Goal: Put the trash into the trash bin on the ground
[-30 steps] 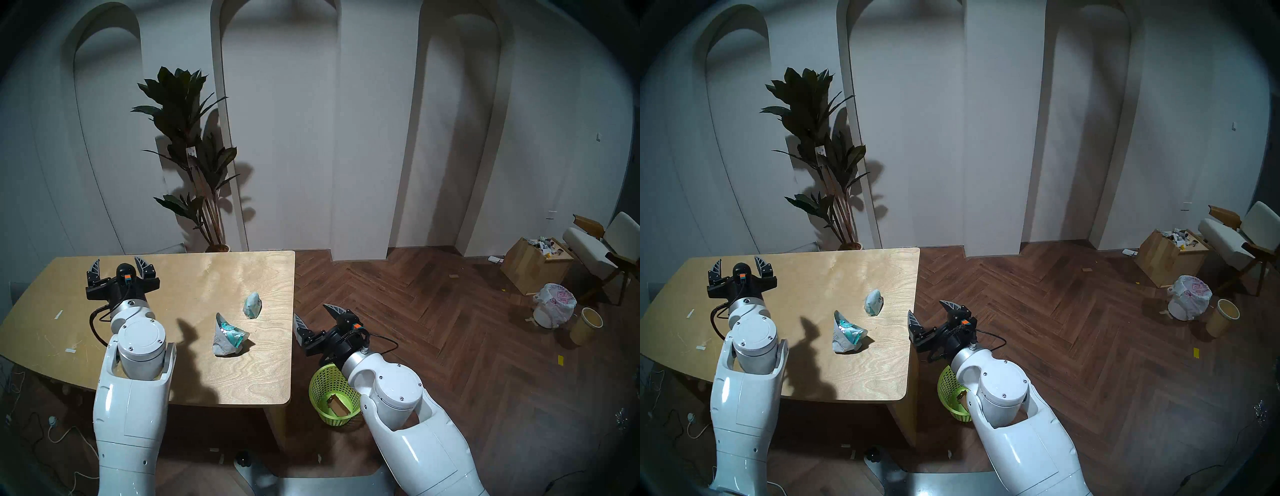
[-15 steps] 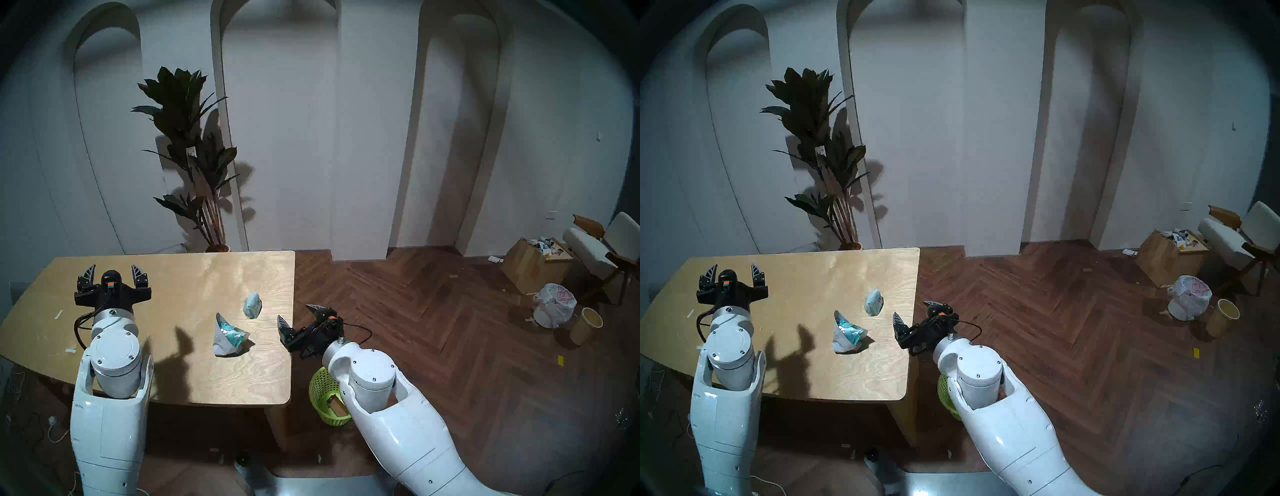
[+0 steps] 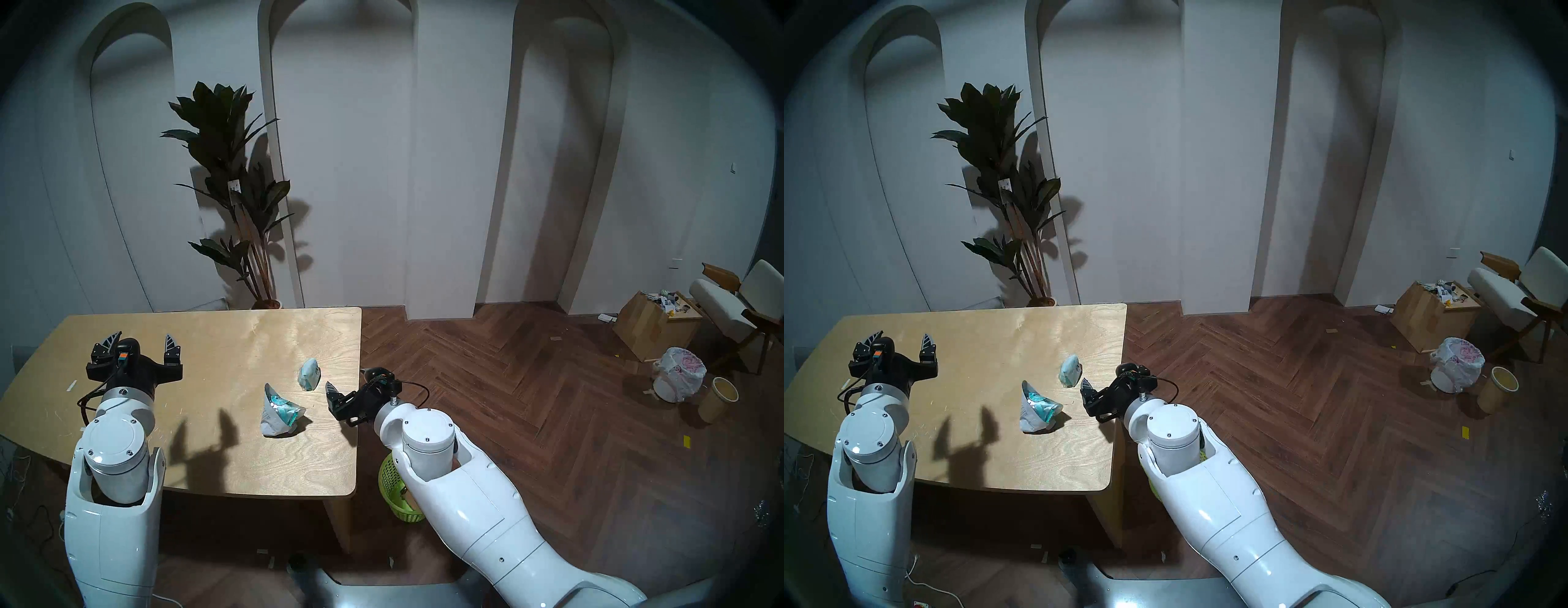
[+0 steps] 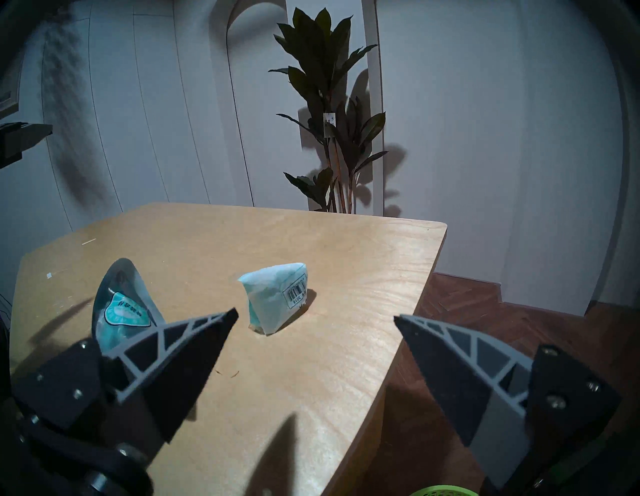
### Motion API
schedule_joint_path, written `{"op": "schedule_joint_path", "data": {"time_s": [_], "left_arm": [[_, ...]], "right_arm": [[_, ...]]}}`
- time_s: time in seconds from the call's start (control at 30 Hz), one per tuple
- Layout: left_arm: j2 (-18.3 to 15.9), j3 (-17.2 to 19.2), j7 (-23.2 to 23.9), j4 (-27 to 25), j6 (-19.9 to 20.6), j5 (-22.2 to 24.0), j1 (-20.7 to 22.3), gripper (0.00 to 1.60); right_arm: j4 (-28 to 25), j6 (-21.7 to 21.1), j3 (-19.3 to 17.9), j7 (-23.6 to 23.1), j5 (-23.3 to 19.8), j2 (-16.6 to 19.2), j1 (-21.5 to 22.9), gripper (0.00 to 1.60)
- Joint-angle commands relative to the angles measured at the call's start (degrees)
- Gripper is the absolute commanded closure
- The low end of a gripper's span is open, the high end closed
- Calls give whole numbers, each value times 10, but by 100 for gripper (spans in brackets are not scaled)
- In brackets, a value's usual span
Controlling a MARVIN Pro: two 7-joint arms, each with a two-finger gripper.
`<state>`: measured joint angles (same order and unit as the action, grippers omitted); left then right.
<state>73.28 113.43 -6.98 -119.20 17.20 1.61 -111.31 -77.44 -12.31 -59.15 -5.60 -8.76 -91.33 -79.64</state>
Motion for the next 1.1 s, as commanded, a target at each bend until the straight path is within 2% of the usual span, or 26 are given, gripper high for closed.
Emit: {"op": "schedule_joint_path", "data": {"time_s": [0.0, 0.5, 1.07], "left_arm": [[-13, 24, 37, -40, 8, 21, -29, 0], [-26, 73, 125, -79, 47, 75, -72, 0], [-38, 120, 201, -100, 84, 122, -100, 0]], "right_arm": [[34, -2, 19, 13, -7, -37, 65, 0], [159, -13, 61, 46, -30, -87, 150, 0], [325, -1, 72, 85, -57, -163, 237, 0]]}}
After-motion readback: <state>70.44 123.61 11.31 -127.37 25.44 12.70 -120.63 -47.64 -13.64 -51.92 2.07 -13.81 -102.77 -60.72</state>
